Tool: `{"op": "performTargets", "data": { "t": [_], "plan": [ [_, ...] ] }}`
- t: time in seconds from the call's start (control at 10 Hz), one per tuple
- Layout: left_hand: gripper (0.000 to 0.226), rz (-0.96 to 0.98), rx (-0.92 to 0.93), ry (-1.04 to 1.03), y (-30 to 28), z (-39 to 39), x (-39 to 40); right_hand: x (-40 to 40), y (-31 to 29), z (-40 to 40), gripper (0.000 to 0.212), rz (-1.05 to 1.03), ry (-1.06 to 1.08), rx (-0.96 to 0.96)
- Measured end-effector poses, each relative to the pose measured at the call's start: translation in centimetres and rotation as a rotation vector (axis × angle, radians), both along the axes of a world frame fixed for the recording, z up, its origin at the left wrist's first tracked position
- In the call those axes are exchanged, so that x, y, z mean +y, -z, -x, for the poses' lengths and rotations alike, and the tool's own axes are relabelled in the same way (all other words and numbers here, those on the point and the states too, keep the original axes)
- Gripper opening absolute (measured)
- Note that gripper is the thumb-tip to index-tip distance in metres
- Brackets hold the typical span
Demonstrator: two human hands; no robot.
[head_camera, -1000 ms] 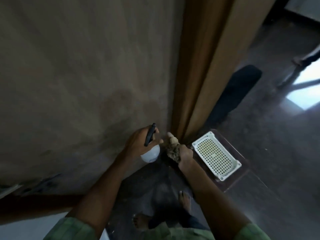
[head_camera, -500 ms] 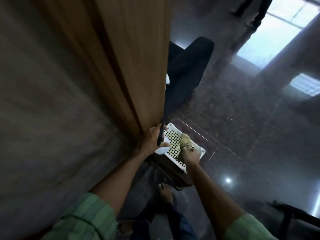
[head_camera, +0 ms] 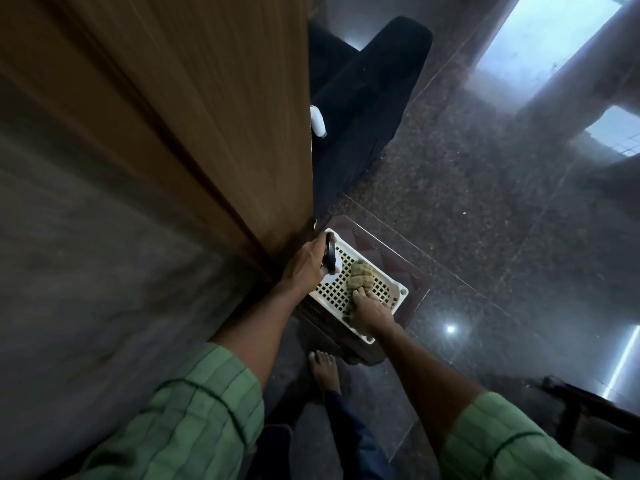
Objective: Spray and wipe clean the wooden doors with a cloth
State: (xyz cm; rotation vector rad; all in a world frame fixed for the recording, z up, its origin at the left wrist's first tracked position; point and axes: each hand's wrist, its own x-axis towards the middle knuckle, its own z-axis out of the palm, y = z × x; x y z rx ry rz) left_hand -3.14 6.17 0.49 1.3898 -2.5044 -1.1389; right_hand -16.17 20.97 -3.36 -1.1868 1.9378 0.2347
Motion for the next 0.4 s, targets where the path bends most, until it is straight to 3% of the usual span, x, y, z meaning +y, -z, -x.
{"op": "performTargets", "data": {
  "t": [0.1, 0.2, 0.3, 0.4],
  "plan": [
    [0.076, 0.003, -0.051, 0.002, -0.4, 0.1, -0.3, 0.0, -0.3, 0.0, 0.04, 0.028, -0.005, 0.002],
    [0.096, -0.014, -0.159, -0.015, -0.9, -0.2, 0.1, -0.5, -1.1, 0.0, 0.035, 0.125, 0.054, -0.022],
    [0.1, -0.016, -0.23, -0.081, -2.4, -0.7, 1.3, -1.4, -2.0, 0.2, 0.033, 0.243, 0.003, -0.027],
    [0.088, 0.03, -0.266, -0.169, -3.3, -1.5, 2.8, -2.1, -3.5, -0.4, 0.024, 0.261, -0.086, 0.012]
  ]
}}
